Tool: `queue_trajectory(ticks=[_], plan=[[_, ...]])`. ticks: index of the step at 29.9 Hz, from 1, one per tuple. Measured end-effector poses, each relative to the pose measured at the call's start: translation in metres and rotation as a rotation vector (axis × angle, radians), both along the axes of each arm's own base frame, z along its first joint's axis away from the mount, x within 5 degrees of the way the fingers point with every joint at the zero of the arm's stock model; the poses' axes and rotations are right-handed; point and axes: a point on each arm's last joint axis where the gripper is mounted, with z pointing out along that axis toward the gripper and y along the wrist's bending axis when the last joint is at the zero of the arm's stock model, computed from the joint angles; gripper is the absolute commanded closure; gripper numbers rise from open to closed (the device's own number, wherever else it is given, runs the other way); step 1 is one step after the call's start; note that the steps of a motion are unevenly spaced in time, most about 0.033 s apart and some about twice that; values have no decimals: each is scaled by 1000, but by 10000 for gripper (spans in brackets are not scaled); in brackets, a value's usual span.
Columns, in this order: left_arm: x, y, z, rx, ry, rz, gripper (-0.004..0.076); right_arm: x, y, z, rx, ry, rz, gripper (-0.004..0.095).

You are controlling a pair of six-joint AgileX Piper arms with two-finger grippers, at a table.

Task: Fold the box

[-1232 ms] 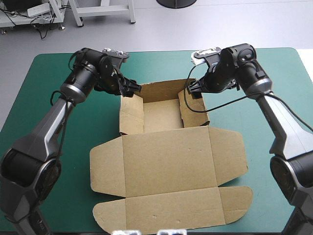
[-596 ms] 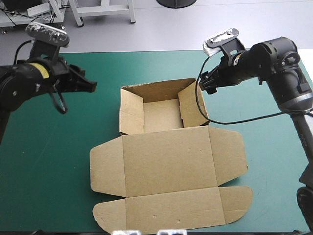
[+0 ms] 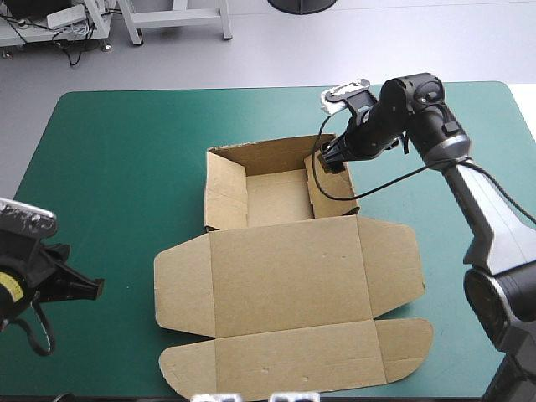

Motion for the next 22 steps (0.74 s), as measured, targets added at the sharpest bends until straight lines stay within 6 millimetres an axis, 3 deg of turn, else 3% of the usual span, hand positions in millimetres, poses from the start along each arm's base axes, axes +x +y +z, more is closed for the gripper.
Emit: queue_trajectory(ticks=[7,9,11,13,14,15,22], plan=[[-23,10,-8,-34,-43,13,733,34,12,-67,-46,153,-13,77],[-24,10,-8,-36,-46,14,733,42,15,-88,-52,193,-17,143],[-24,10,-9,-36,-45,14,733,48,18,-104,-50,218,-20,326],[-24,10,-9,-37,-45,16,734,54,21,-120,-46,237,-24,595],[-24,10,-9,-38,-45,17,734,55,21,-121,-44,239,-22,797],[-24,10,-9,-43,-45,21,734,57,21,-121,-40,229,-23,929],[-24,10,-9,-64,-43,37,733,64,13,-121,-77,227,-3,926]])
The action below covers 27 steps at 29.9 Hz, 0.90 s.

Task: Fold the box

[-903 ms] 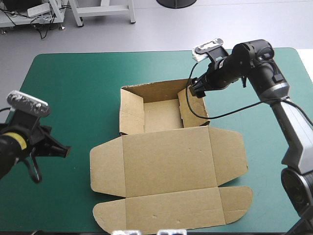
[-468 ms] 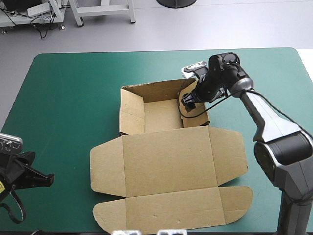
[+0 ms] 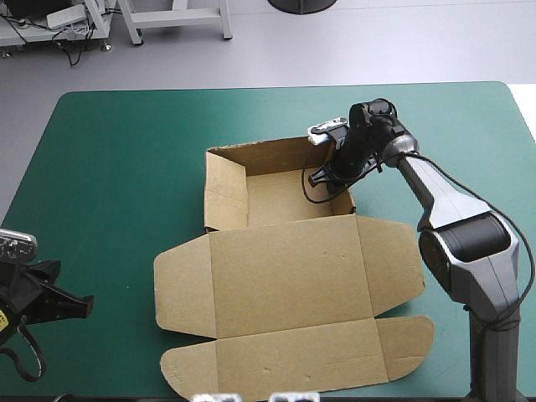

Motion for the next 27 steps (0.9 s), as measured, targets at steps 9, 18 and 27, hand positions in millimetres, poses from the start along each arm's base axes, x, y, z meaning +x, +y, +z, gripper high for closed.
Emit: queue_trajectory(ticks=[9,18,27], plan=[[0,0,0,0,0,0,734,30,-112,49,54,-146,-218,926],[0,0,0,0,0,0,734,-7,-293,91,-1,-258,-576,925],[0,0,0,0,0,0,734,-38,-374,74,12,-233,-690,926]])
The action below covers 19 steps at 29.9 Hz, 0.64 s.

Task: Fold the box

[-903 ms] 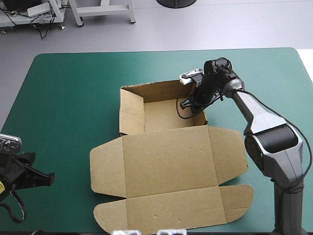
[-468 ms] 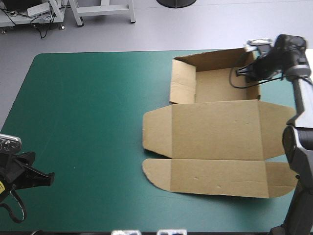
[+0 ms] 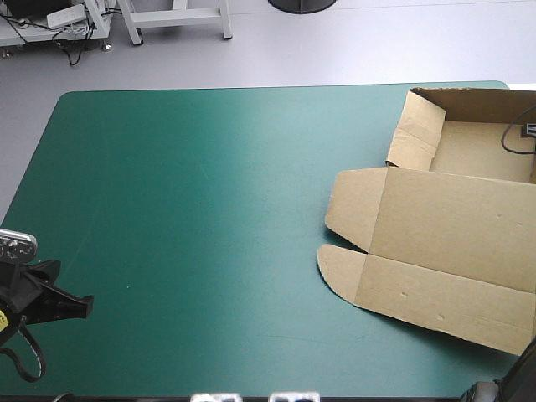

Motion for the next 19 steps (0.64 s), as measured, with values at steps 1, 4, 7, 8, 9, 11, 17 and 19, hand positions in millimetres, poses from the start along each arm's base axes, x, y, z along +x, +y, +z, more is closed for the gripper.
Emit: queue_trajectory(ticks=[1,4,7,8,9,11,17,19], plan=[[0,0,0,0,0,0,734,0,-4,-4,9,6,-6,926],[0,0,0,-2,0,1,734,1,-14,-20,25,35,-17,926],[0,0,0,-2,0,2,734,5,-19,-36,31,66,-7,926],[0,0,0,-3,0,2,734,5,-21,-41,29,78,-2,921],[0,0,0,-5,1,1,734,6,-22,-45,26,89,1,910],[0,-1,0,-9,3,-1,734,8,-25,-52,18,105,4,826],[0,-1,0,-16,6,-5,734,10,-28,-54,-13,92,20,212],[-1,-2,-1,-25,9,-11,734,10,-28,-54,-20,87,11,55]])
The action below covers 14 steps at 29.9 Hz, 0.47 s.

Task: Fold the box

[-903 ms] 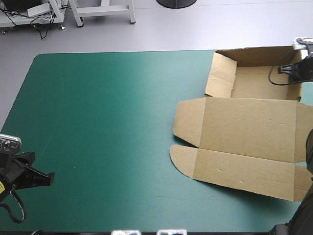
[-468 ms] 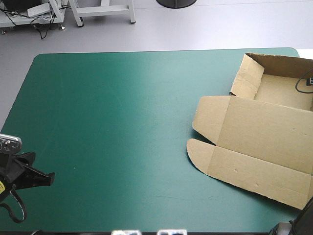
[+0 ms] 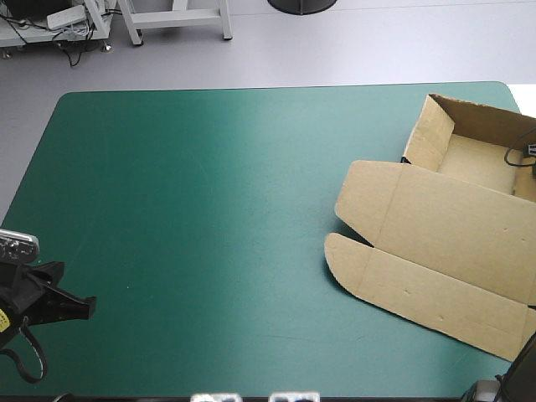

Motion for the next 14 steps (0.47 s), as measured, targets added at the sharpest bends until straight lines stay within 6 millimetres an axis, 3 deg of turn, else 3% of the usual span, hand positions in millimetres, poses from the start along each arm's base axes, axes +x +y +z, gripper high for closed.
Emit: queue_trajectory(ticks=[2,9,12,14], plan=[[0,-1,0,-6,2,-3,734,-1,-2,0,-14,10,-30,-15],[0,-1,0,-6,2,-3,734,-3,-5,5,-16,15,-124,4],[0,-1,0,-7,3,-3,734,-2,4,32,44,-88,-103,21],[0,-1,0,-21,4,10,734,-5,15,65,61,-190,-62,63]])
